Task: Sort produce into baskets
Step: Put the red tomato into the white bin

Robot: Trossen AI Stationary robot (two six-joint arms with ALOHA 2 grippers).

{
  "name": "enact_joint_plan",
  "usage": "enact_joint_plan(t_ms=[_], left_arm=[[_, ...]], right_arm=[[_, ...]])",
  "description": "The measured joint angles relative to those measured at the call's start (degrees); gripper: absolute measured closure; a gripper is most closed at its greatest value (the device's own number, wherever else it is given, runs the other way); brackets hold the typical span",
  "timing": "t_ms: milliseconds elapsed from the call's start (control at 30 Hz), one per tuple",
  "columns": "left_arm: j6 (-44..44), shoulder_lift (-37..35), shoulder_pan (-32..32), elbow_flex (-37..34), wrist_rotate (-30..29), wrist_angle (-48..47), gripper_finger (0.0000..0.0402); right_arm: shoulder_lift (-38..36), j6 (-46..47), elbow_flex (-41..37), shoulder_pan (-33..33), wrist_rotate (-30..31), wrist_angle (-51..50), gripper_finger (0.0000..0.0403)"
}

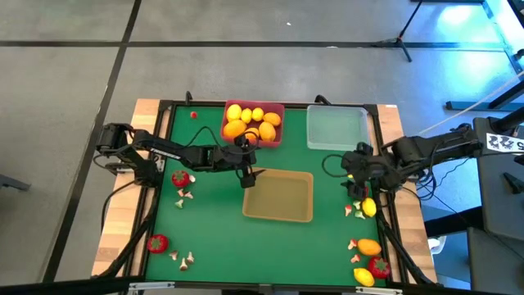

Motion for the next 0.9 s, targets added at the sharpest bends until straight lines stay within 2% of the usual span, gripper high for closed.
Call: enact_joint_plan(t_ms=[167, 733, 900], left_arm=[[0.00, 0.00, 0.00, 0.00, -0.02, 0.00, 0.0013], [0.00, 0.00, 0.00, 0.00, -0.04, 0.00, 0.0013], [0.00, 0.00, 0.01, 0.00, -0.04, 0.00, 0.0013]], right_arm=[[-0.02, 0.28, -0.02, 1.22, 1.73, -2.94, 0.0084], [-0.02, -0.16, -0.13, 1.22, 1.74, -3.84, 0.0084], [-0.02, 0.82, -3.07, 1.20, 0.08, -3.76, 0.0084]])
